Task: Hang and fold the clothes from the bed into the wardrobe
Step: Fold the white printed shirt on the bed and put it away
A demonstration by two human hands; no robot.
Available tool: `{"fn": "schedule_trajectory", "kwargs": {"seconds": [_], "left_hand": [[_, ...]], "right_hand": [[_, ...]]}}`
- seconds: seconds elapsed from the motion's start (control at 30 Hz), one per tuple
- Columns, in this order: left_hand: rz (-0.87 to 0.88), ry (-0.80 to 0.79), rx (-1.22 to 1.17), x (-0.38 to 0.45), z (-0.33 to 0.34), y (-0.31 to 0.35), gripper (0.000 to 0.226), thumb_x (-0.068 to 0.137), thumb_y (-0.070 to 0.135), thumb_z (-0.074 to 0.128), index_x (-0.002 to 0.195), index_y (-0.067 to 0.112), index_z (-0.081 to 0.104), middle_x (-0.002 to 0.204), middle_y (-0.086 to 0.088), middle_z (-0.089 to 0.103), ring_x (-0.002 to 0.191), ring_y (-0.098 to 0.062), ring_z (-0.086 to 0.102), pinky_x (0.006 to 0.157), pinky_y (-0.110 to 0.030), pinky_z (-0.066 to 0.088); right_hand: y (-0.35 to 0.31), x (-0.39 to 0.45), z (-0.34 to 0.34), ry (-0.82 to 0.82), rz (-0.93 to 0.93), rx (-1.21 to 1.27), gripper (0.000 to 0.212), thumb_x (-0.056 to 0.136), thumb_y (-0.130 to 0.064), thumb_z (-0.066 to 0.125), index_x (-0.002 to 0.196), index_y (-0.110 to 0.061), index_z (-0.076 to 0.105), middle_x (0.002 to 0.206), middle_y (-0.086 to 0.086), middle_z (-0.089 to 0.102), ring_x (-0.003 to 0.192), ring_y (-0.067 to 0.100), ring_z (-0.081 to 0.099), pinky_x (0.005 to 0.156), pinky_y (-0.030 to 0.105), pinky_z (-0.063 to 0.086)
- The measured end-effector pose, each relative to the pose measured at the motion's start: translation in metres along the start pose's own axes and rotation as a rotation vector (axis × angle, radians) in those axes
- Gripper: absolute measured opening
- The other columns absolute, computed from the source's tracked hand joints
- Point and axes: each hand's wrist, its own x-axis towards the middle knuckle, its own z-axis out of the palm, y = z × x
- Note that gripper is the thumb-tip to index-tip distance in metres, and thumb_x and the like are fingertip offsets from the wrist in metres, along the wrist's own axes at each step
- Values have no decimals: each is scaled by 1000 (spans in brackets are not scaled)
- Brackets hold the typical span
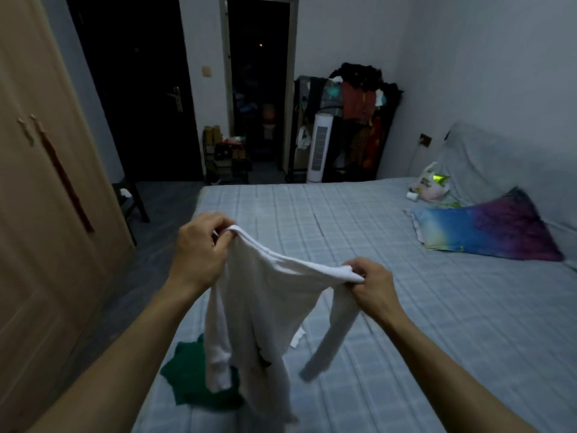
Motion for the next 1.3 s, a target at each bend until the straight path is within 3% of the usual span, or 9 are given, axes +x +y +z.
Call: {"fn": "schedule_trajectory", "kwargs": {"seconds": [0.1, 0.2, 0.4, 0.57, 0.73, 0.9, 1.07, 1.3], "left_hand": [[-8, -40, -9, -26, 6, -7, 13, 84, 3, 70, 82, 15, 71, 81, 2, 64, 69, -15, 57, 66, -28, 47], [-36, -100, -17, -48, 12, -3, 15, 84, 5, 71, 80, 20, 69, 80, 2, 65, 68, -16, 57, 68, -36, 49], [-57, -208, 19, -64, 11, 13, 18, 77, 12, 80, 92, 18, 72, 74, 6, 65, 65, -14, 60, 71, -31, 50], [55, -405, 66, -71, 27, 35, 16, 77, 10, 81, 87, 17, 71, 75, 9, 64, 66, 0, 55, 66, -13, 39], [63, -463, 103, -70, 68, 67, 16, 82, 3, 74, 88, 18, 71, 83, 6, 64, 71, -5, 54, 69, -21, 41], [51, -470, 122, -67, 129, 118, 16, 81, 0, 72, 86, 15, 72, 80, 6, 61, 68, 0, 50, 65, -11, 33], [14, -464, 152, -70, 188, 165, 12, 81, 4, 73, 87, 14, 72, 80, 4, 61, 70, -11, 50, 71, -23, 37], [-142, -582, 166, -110, 249, 179, 11, 84, 9, 70, 92, 16, 71, 87, 4, 64, 81, -13, 56, 78, -22, 40]], "right_hand": [[-5, -12, -34, 60, 2, -37, 28, 69, 6, 61, 77, -17, 73, 68, -11, 67, 65, -9, 59, 55, 4, 39], [-5, -21, -62, 66, 1, -120, 29, 67, 6, 61, 76, -18, 72, 70, -9, 68, 67, -2, 61, 55, 5, 39], [15, -36, -91, 123, -2, -210, 33, 65, 8, 57, 80, -15, 75, 76, -1, 72, 75, 14, 64, 65, 22, 44], [50, -33, -118, 201, 34, -211, 35, 67, 9, 56, 83, -16, 75, 78, -1, 70, 77, 15, 62, 68, 20, 39], [99, -23, -141, 203, 75, -210, 32, 70, 9, 55, 85, -11, 74, 82, 6, 71, 80, 22, 62, 68, 25, 40], [168, -6, -185, 198, 116, -201, 33, 70, 8, 56, 89, -11, 75, 88, 8, 73, 84, 25, 63, 69, 27, 43], [229, 16, -223, 141, 121, -216, 32, 70, 8, 56, 86, -14, 73, 85, 7, 71, 79, 21, 58, 68, 26, 39], [287, 20, -201, 2, 179, -204, 27, 71, 5, 57, 86, -12, 72, 86, 10, 72, 82, 29, 64, 69, 34, 49]]}}
